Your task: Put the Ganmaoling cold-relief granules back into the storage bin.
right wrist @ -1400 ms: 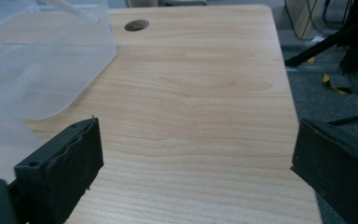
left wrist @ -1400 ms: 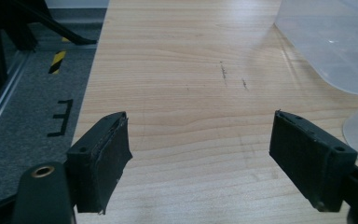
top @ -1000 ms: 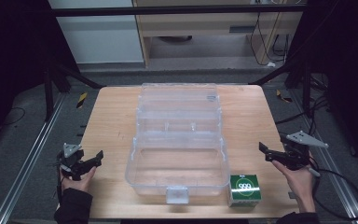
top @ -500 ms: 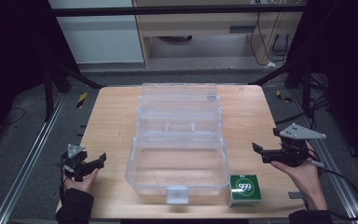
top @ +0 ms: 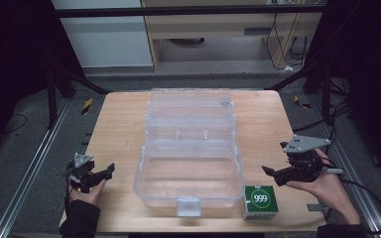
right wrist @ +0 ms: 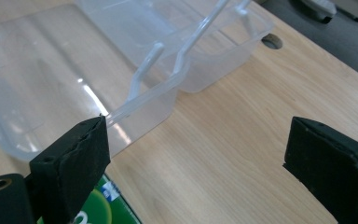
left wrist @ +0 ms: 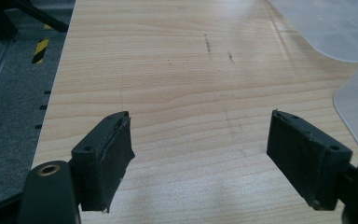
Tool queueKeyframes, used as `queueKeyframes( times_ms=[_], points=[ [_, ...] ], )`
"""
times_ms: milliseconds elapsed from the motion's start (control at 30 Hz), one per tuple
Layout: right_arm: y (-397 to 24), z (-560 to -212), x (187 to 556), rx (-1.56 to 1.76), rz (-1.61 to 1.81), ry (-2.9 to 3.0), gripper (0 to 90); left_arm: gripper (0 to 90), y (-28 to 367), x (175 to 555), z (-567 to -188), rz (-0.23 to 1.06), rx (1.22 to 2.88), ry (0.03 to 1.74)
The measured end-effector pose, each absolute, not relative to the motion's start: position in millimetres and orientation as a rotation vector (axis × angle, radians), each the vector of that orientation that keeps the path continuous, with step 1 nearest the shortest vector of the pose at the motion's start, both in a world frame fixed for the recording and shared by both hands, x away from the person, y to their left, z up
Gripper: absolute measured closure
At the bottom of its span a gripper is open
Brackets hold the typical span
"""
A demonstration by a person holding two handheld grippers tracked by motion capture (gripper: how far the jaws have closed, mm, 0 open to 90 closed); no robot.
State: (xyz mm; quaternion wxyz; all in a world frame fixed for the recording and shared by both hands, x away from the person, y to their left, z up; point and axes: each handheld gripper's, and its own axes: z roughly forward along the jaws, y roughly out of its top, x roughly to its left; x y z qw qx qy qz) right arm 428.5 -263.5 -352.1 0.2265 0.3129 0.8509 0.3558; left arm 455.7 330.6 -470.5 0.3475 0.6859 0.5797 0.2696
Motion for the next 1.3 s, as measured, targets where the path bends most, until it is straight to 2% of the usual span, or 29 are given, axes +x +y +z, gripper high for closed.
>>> queueKeyframes(
  times_ms=[667,1300],
  points=[
    [-244.0,-364.4,408.7,0.592,0.743,2.675,4.9,21.4,327.9,456.7,-471.8,0.707,1.808,1.491],
    [-229.0,-375.4,407.4,0.458,0.562,2.824,2.5,21.4,327.1,457.0,-472.0,0.708,1.814,1.483]
  ],
)
